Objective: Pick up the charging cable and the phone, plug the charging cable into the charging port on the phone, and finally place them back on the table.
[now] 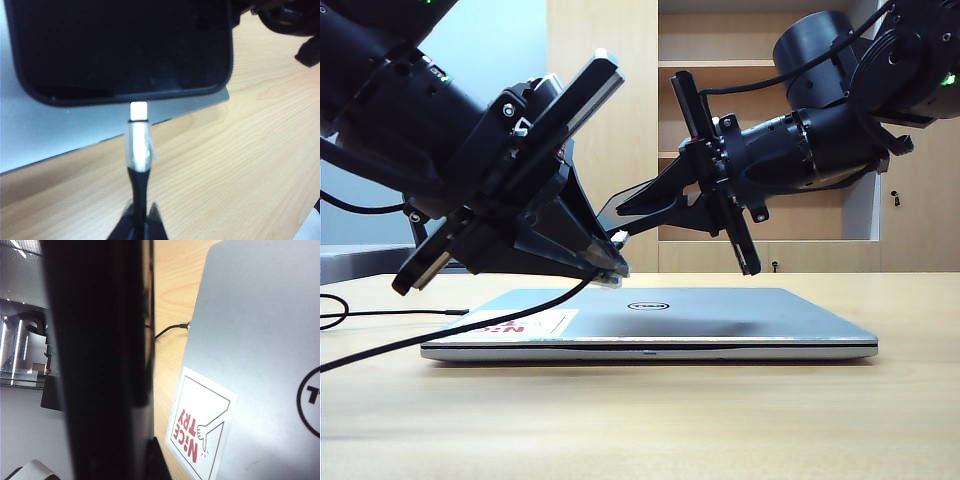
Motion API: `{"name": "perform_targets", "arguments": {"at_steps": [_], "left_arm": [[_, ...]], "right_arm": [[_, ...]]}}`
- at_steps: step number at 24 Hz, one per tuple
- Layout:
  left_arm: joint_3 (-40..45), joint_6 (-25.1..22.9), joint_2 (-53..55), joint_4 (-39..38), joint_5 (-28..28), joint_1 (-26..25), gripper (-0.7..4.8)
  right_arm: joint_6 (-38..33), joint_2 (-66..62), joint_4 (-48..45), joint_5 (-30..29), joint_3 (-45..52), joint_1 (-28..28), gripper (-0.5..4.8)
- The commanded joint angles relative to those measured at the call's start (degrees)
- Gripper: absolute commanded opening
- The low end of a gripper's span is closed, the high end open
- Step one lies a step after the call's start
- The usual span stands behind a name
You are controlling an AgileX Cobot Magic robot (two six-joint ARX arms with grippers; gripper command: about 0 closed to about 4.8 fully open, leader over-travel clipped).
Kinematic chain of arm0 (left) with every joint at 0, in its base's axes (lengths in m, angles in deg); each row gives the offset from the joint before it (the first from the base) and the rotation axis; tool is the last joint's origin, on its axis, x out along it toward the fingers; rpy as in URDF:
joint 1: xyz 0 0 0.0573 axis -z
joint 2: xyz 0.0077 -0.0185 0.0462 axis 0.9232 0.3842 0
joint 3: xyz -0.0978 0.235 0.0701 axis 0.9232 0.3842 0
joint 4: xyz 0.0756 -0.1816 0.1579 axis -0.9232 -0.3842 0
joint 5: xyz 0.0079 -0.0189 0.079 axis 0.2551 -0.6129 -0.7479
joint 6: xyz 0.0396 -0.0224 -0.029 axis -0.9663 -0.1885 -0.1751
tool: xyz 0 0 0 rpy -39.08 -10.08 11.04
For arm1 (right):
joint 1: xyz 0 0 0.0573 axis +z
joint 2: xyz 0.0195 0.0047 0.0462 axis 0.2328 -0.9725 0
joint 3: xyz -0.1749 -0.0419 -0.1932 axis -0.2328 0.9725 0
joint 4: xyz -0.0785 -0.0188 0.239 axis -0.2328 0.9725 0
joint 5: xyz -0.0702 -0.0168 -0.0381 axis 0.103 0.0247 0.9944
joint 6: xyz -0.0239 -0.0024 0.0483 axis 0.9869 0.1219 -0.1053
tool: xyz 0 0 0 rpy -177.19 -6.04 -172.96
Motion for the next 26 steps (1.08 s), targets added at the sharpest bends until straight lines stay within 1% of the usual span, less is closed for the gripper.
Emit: {"name": "perform_targets", "arguments": {"at_steps": [1,4,13,18,26], "left_arm": [[-0.11,0.09,-0.15,0.90,0.00,0.02,-0.06],[-0.11,1.20,-0.15,0.90,0.00,0.02,-0.06],[-0.11,1.51,-0.15,2.51,0.00,0.02,-0.06],[-0.11,3.89,-0.15,4.04,-0.02,0.00,-0.06],[-0.11,3.85,-0.15,5.20,0.00,-0.02,-0.06]], "right_arm": [[0.00,0.52,-1.90,-0.35,-0.42,0.07,-0.05],[0.00,0.52,-1.92,-0.39,-0.42,0.13,-0.05],[0.46,0.52,-2.05,-1.42,-0.42,0.72,-0.05],[1.29,0.52,-2.86,-3.10,-0.42,0.72,-0.05],[2.97,0.52,-3.21,-5.79,-0.42,0.74,-0.05]]}}
